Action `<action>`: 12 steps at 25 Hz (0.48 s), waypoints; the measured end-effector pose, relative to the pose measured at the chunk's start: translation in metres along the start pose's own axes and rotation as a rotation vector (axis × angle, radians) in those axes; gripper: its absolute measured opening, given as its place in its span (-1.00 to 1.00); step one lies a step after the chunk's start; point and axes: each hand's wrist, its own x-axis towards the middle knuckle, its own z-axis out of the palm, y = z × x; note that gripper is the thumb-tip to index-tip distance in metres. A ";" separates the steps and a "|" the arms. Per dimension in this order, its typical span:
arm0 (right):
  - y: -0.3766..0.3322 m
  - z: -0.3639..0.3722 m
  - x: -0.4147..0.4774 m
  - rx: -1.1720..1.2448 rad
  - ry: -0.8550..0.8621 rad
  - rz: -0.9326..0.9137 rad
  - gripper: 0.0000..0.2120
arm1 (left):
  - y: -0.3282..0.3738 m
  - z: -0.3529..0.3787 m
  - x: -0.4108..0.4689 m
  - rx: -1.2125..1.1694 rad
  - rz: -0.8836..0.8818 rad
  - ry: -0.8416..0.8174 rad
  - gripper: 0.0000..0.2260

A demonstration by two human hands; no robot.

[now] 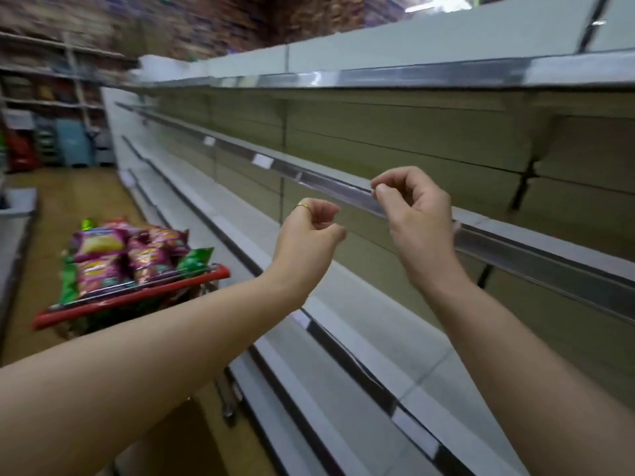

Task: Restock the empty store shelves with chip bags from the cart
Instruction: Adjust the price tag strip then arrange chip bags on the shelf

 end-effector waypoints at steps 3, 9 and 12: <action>0.001 0.094 0.013 0.067 -0.124 -0.004 -0.86 | -0.024 -0.080 0.028 0.028 -0.061 0.133 -0.84; 0.001 0.267 0.031 0.200 -0.284 0.055 -0.79 | -0.064 -0.235 0.083 0.004 -0.153 0.327 -0.83; 0.007 0.335 0.037 0.261 -0.339 0.117 -0.80 | -0.084 -0.296 0.101 0.009 -0.172 0.437 -0.84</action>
